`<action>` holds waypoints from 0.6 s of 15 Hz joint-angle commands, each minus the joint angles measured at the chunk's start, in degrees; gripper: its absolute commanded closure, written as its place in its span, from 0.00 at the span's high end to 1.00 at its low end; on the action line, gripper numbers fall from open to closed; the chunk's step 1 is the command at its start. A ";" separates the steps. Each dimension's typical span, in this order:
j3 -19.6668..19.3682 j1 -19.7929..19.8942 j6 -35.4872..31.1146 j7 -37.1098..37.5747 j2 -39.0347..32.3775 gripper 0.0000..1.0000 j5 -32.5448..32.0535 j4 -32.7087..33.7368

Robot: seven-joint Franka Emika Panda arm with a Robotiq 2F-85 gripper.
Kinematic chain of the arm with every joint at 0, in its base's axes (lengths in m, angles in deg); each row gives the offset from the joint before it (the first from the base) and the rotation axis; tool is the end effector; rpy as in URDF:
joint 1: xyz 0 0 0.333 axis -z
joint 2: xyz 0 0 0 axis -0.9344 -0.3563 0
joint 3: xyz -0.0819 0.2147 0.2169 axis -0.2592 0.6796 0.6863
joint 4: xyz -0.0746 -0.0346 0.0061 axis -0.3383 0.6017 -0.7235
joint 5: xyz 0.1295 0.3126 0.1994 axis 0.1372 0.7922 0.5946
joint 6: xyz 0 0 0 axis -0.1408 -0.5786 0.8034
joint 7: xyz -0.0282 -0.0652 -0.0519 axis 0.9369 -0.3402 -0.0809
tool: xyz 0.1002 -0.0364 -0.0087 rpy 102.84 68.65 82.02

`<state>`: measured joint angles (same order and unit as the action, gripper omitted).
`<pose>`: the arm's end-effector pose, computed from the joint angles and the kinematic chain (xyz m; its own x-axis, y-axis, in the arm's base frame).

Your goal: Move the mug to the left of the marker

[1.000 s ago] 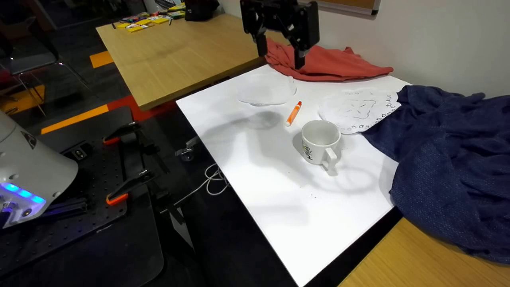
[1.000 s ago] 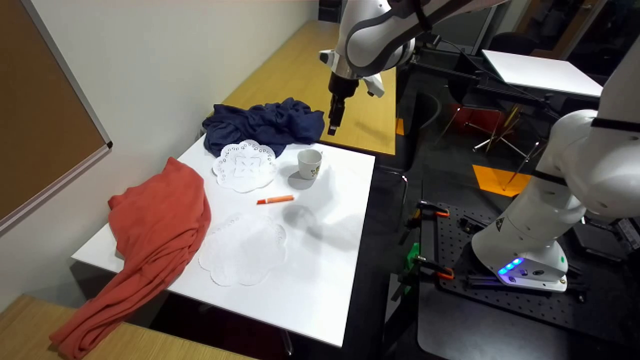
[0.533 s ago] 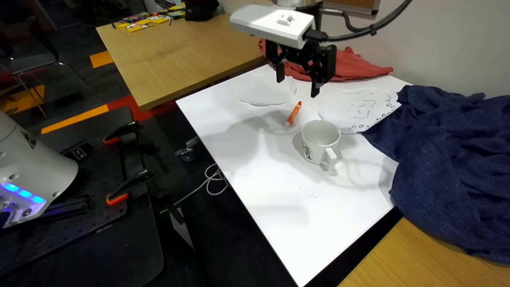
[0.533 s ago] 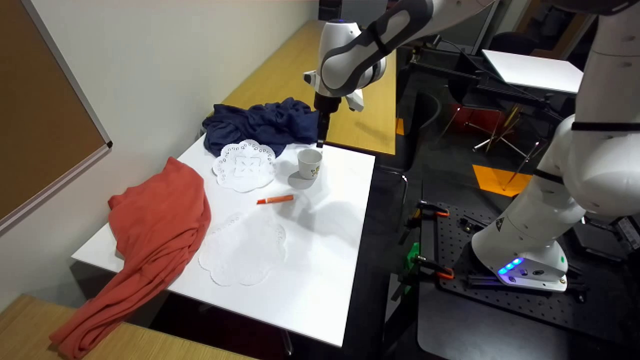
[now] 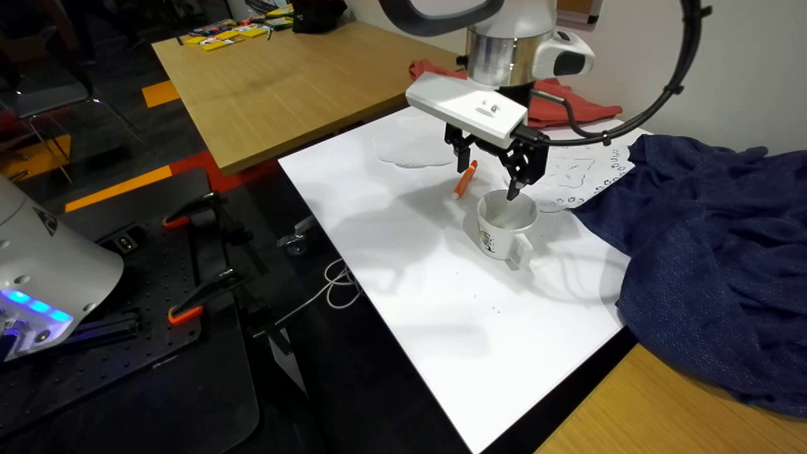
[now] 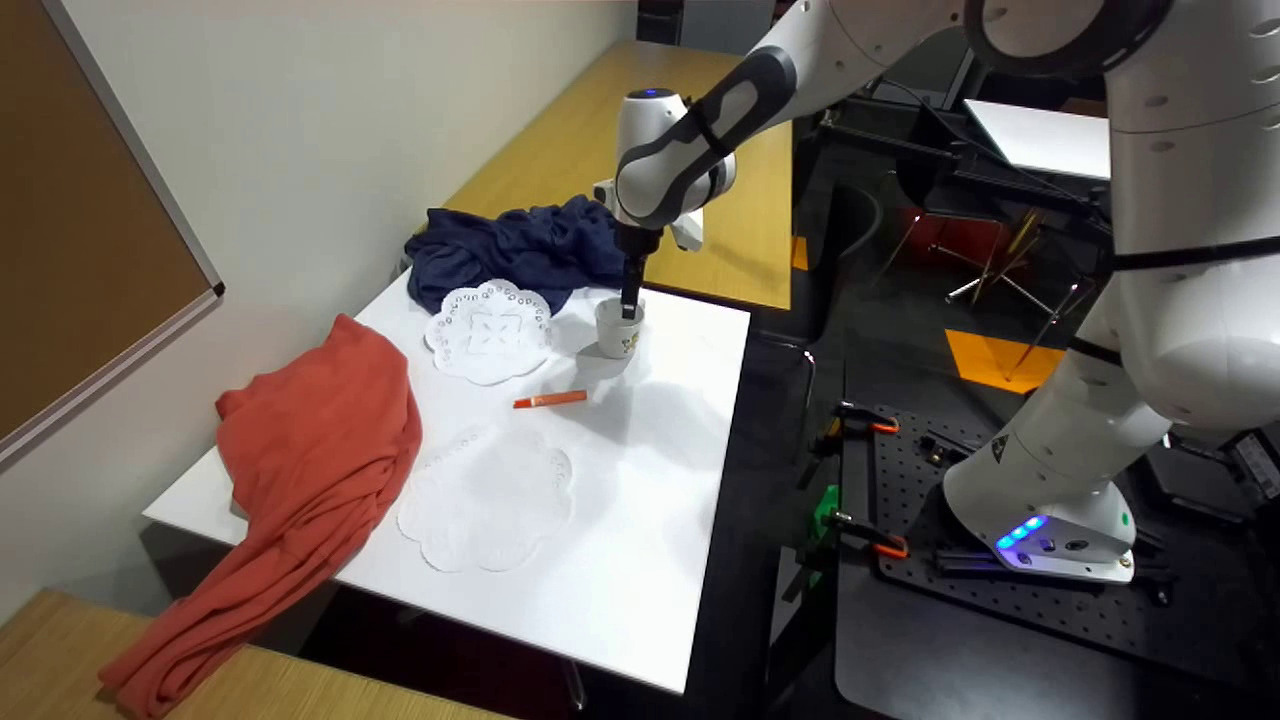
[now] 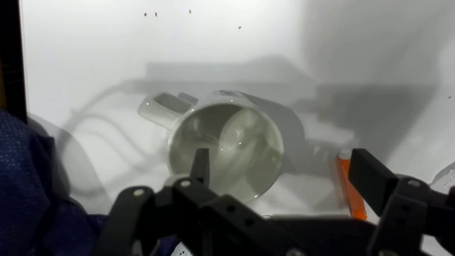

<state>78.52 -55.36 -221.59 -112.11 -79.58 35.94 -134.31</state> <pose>0.5912 -0.2066 0.1913 0.9750 0.2219 0.0153 0.2222 -0.9747 -0.0249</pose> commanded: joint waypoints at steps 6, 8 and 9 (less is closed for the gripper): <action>3.16 2.62 1.60 4.22 -8.71 1.00 -2.80 8.06; 3.46 2.70 1.89 4.35 -9.94 1.00 -3.05 9.20; 3.47 2.63 2.10 4.48 -10.48 1.00 -3.18 9.79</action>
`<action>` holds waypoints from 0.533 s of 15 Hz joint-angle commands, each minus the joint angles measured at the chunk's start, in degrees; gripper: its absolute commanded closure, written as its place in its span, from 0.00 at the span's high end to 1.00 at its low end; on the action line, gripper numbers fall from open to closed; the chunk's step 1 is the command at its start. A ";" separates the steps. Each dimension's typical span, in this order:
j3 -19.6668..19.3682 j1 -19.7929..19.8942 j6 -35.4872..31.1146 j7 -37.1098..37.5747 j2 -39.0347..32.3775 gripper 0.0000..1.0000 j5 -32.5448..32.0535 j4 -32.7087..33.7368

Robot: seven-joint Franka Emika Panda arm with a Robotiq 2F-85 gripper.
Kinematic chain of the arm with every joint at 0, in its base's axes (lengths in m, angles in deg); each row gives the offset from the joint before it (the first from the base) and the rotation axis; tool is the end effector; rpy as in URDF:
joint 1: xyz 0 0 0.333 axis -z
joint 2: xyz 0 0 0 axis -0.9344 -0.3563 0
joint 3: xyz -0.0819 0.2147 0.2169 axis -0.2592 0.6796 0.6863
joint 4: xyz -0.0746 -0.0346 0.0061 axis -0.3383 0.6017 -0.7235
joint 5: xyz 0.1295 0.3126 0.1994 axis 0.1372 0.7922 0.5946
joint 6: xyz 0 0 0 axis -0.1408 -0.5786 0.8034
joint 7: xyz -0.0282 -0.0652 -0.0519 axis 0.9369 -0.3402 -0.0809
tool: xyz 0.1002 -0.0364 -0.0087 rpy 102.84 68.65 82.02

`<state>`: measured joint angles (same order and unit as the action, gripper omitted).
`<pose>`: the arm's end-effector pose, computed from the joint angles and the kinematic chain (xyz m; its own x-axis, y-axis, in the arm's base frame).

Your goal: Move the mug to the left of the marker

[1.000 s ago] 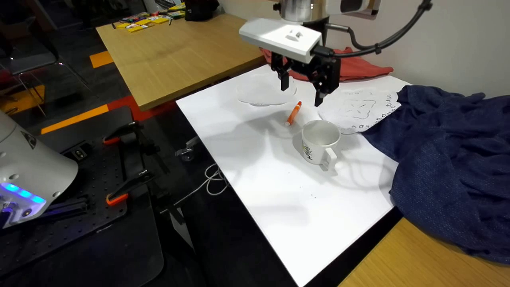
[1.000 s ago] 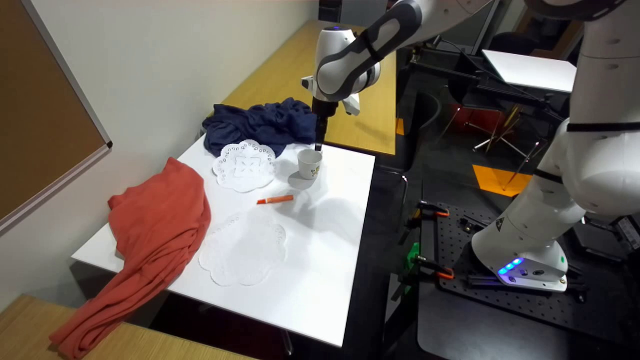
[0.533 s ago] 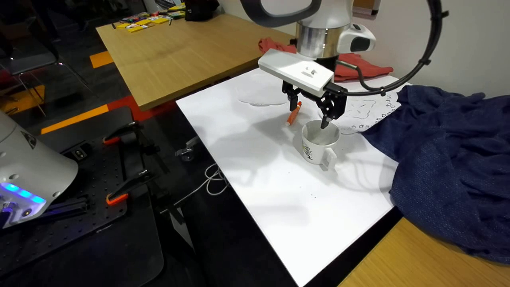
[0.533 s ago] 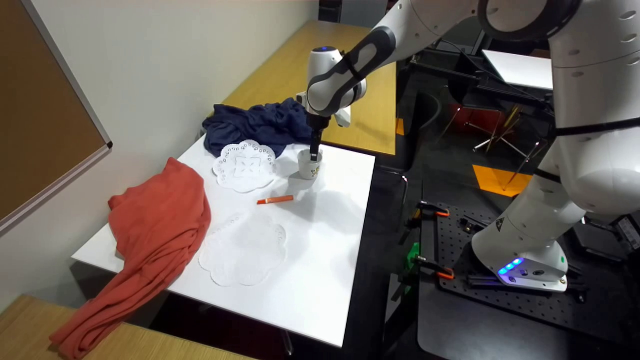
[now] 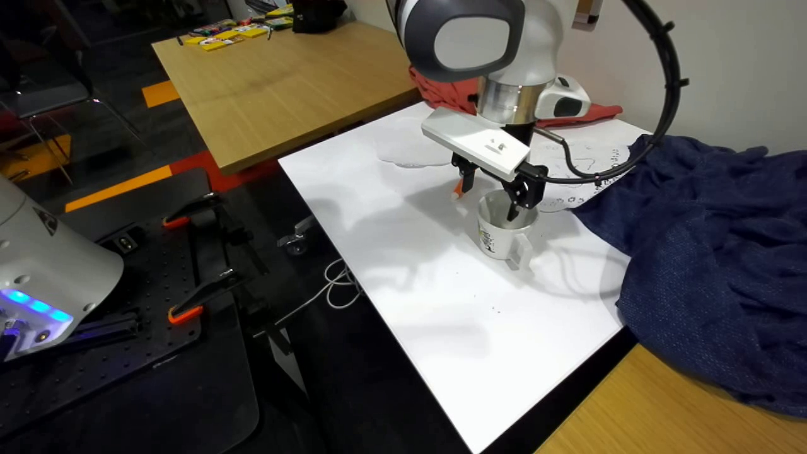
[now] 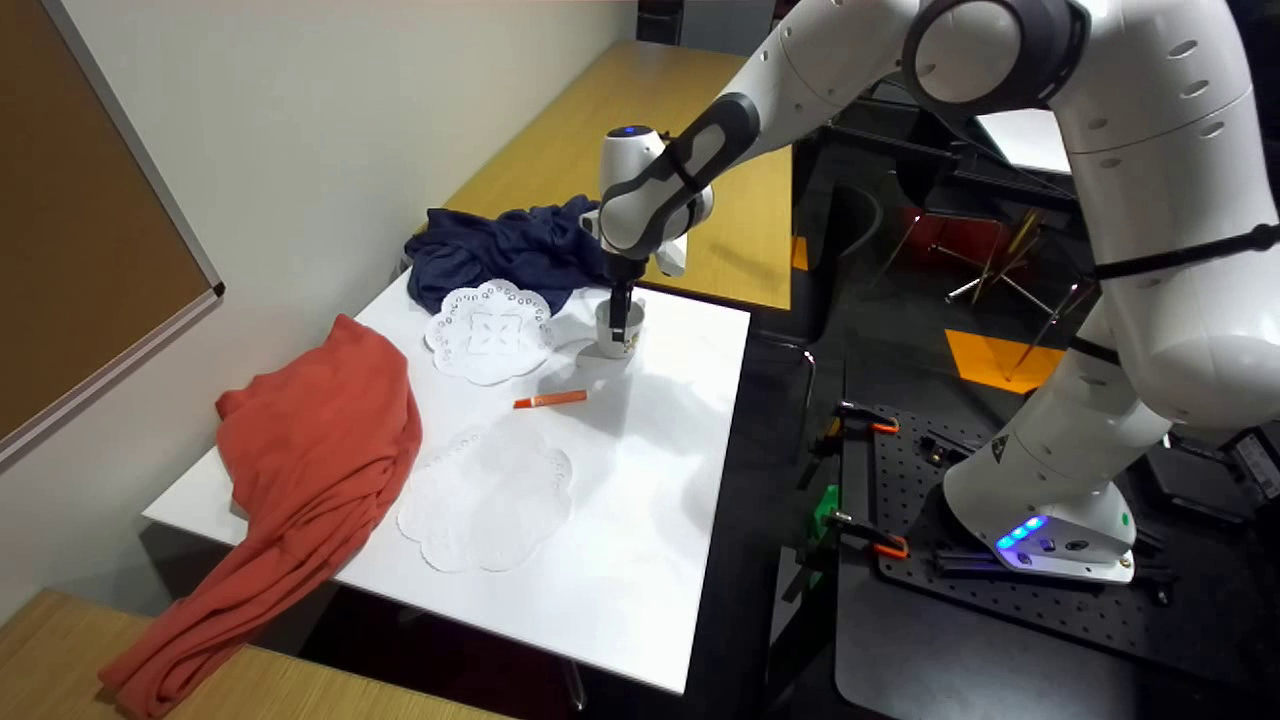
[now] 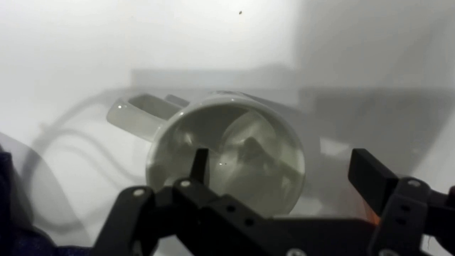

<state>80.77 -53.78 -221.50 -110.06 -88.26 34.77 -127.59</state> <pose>0.6101 -0.2055 0.1384 0.9771 0.2121 -0.0173 0.2111 -0.9764 -0.0461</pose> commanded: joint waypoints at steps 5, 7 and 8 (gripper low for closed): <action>1.33 1.01 2.42 3.47 -3.88 0.74 -3.79 5.06; 1.42 1.06 2.57 3.80 -4.26 0.59 -4.08 5.51; 1.46 1.09 2.65 4.01 -4.37 0.50 -4.21 5.63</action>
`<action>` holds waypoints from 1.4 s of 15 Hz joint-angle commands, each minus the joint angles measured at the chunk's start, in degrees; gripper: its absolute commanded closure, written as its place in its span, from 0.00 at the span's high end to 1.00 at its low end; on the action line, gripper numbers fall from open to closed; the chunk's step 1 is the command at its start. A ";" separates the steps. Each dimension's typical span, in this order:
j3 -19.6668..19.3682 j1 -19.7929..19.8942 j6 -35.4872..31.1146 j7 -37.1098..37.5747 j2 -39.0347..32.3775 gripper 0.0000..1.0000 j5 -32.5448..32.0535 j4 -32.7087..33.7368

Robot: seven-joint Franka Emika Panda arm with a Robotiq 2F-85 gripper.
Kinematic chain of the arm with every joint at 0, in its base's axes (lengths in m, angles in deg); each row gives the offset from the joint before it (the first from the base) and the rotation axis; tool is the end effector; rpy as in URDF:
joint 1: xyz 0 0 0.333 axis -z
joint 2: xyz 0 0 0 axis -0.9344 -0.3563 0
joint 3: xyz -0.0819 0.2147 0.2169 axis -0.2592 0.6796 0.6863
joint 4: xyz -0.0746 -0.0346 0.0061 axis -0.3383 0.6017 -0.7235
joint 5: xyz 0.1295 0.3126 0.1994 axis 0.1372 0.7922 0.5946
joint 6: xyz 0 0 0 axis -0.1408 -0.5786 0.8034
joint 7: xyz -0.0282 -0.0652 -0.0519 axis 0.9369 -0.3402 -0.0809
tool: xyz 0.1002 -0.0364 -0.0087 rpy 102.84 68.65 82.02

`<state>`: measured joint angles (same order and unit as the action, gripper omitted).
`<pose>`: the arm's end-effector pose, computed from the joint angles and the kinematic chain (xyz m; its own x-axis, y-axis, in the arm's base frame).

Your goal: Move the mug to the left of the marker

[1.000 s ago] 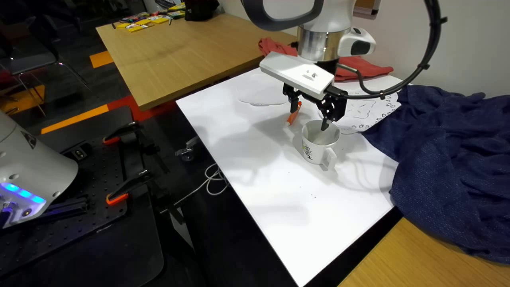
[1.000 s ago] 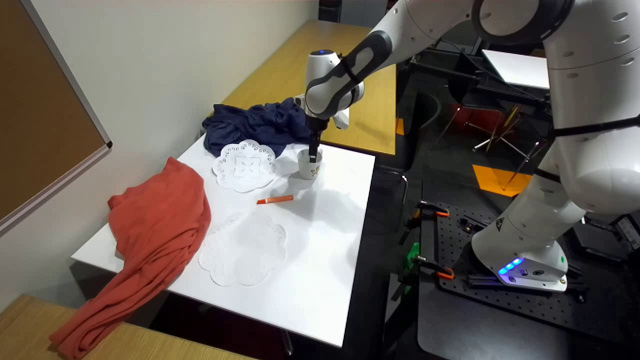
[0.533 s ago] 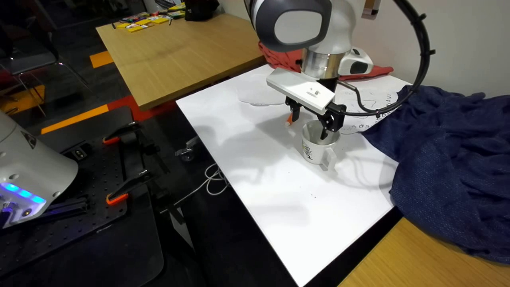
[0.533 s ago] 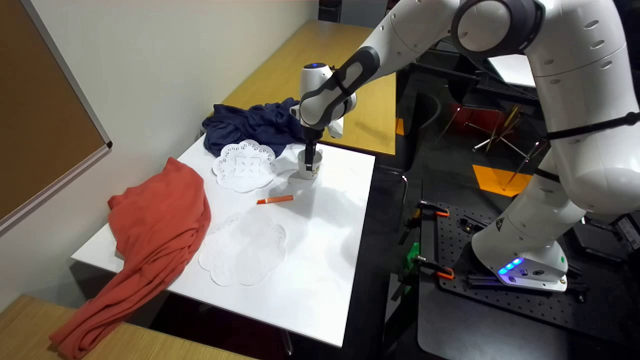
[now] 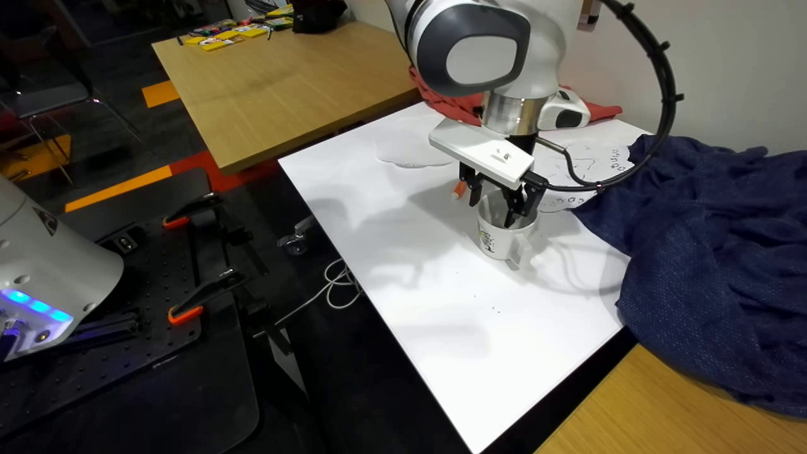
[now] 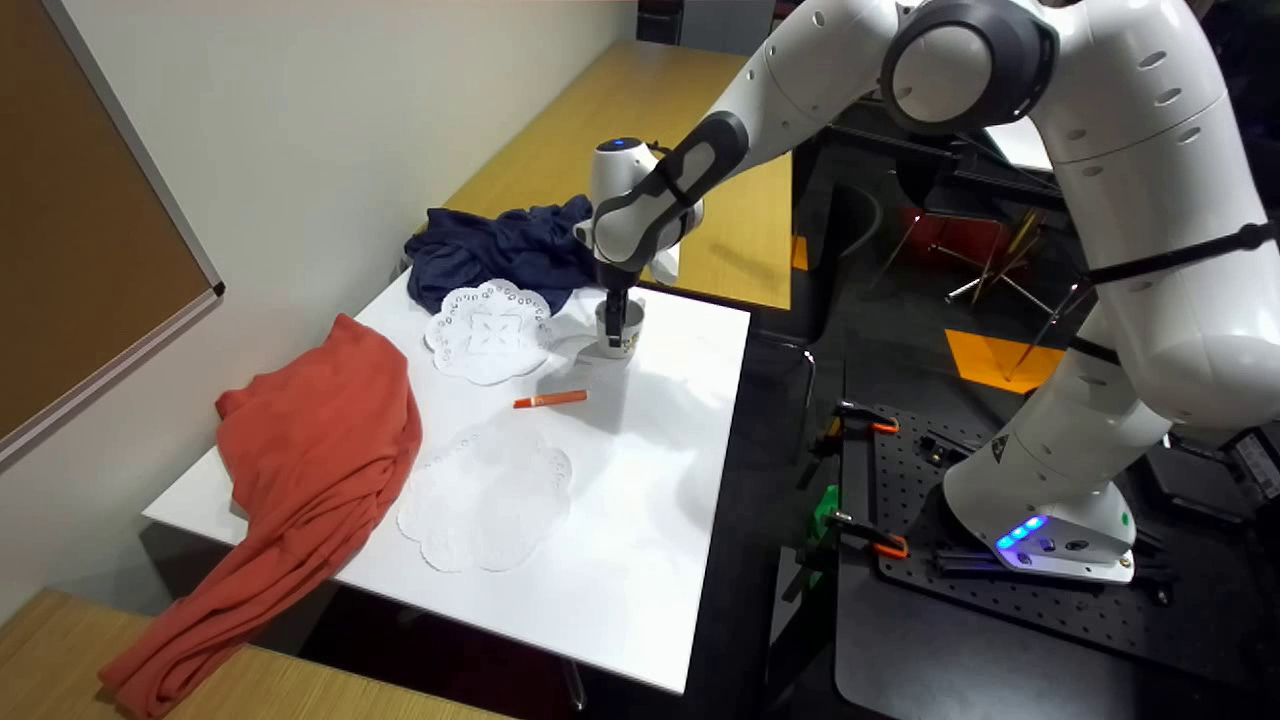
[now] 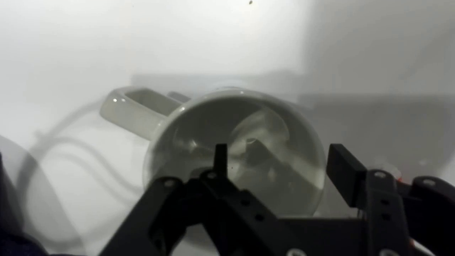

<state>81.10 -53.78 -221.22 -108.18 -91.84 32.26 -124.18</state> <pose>0.6201 -0.2044 0.1195 0.9746 0.2208 -0.0384 0.2198 -0.9751 -0.0296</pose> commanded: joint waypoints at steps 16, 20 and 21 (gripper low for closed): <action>1.99 1.10 1.11 3.44 5.23 0.03 -1.69 -3.50; 2.60 0.51 -0.04 3.13 11.07 0.03 -1.95 -10.76; 2.96 0.55 0.25 2.69 12.55 0.03 -1.88 -12.56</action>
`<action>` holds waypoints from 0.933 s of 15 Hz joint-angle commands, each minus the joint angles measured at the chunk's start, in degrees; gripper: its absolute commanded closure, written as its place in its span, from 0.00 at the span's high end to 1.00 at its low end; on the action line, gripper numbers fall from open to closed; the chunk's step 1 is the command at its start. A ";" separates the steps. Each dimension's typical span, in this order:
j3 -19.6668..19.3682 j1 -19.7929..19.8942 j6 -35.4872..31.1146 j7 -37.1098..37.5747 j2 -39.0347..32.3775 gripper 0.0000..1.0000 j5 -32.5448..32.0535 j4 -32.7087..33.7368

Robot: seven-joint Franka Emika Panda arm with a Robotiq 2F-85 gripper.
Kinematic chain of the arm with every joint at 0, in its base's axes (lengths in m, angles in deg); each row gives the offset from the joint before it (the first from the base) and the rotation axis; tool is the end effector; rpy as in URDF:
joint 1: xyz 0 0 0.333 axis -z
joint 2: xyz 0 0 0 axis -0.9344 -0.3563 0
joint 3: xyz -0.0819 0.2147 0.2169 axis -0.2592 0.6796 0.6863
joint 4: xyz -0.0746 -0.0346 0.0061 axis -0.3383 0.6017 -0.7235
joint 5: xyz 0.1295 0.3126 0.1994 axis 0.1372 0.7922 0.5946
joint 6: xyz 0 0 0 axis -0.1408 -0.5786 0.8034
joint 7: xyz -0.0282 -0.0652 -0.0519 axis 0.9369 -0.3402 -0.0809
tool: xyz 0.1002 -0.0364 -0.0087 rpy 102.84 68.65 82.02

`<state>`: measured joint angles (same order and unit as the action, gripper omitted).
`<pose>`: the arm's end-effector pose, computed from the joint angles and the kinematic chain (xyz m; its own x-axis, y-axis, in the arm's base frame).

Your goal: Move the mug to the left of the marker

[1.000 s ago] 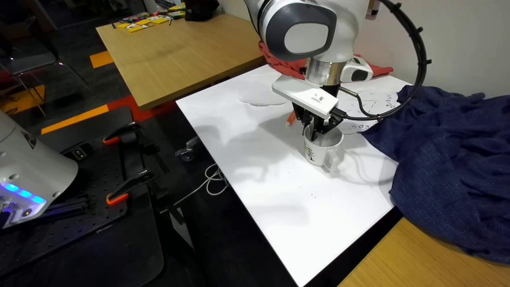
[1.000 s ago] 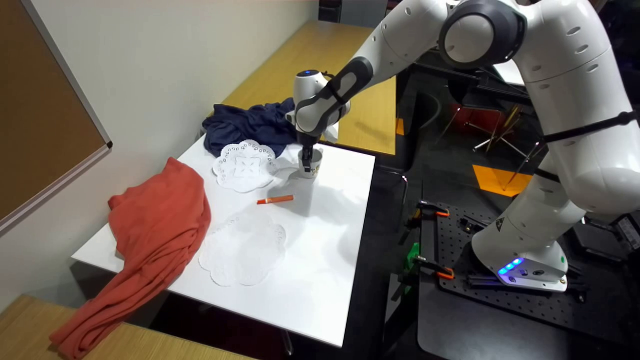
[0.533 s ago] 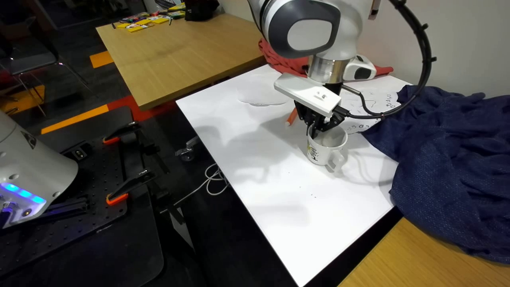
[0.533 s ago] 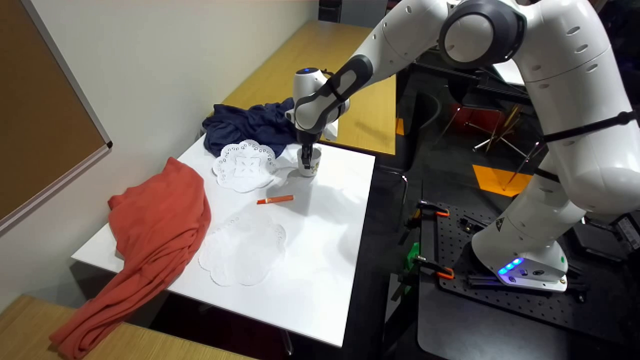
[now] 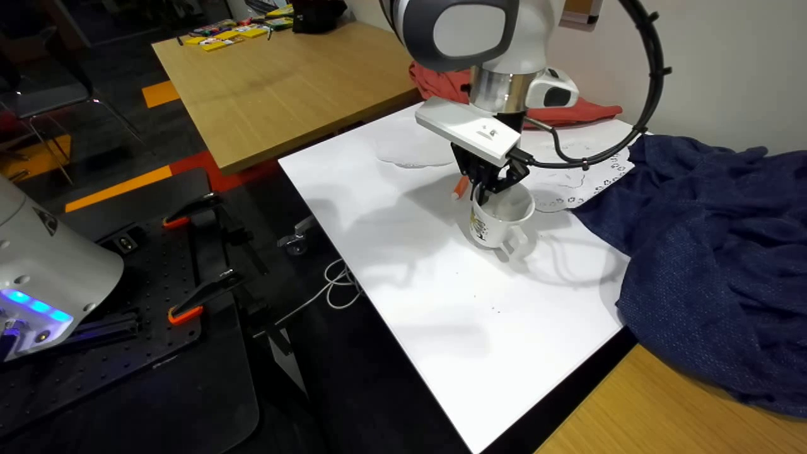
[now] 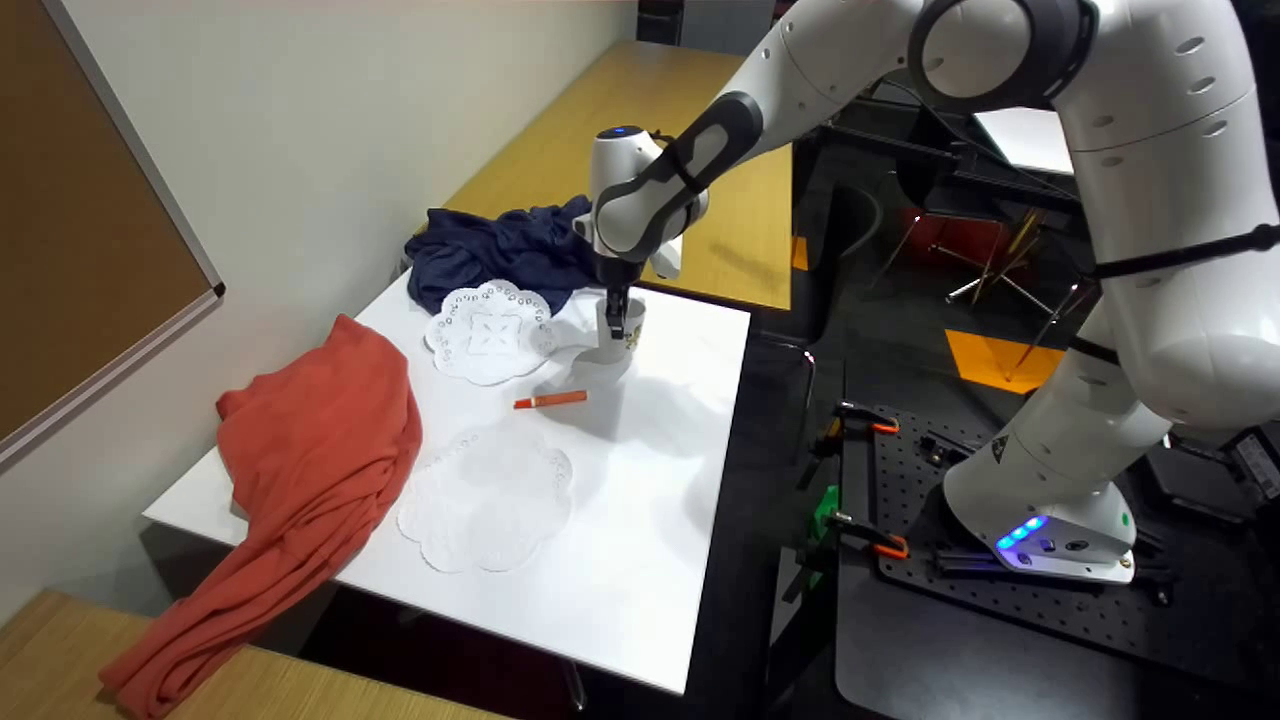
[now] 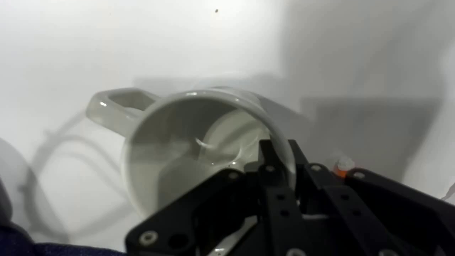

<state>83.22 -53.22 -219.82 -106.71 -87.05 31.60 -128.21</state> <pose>0.6130 -0.1852 0.1449 0.9744 0.2215 -0.0390 0.2194 -0.9742 -0.0536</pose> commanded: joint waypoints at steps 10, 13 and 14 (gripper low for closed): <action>2.84 -6.31 -1.04 0.72 19.85 0.03 -6.53 -25.21; 4.19 -8.62 -1.95 0.05 21.33 0.03 -8.35 -27.15; 4.69 -9.35 -2.28 -0.21 21.57 0.03 -8.89 -27.40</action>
<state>86.96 -60.88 -220.33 -106.75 -69.69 24.71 -152.09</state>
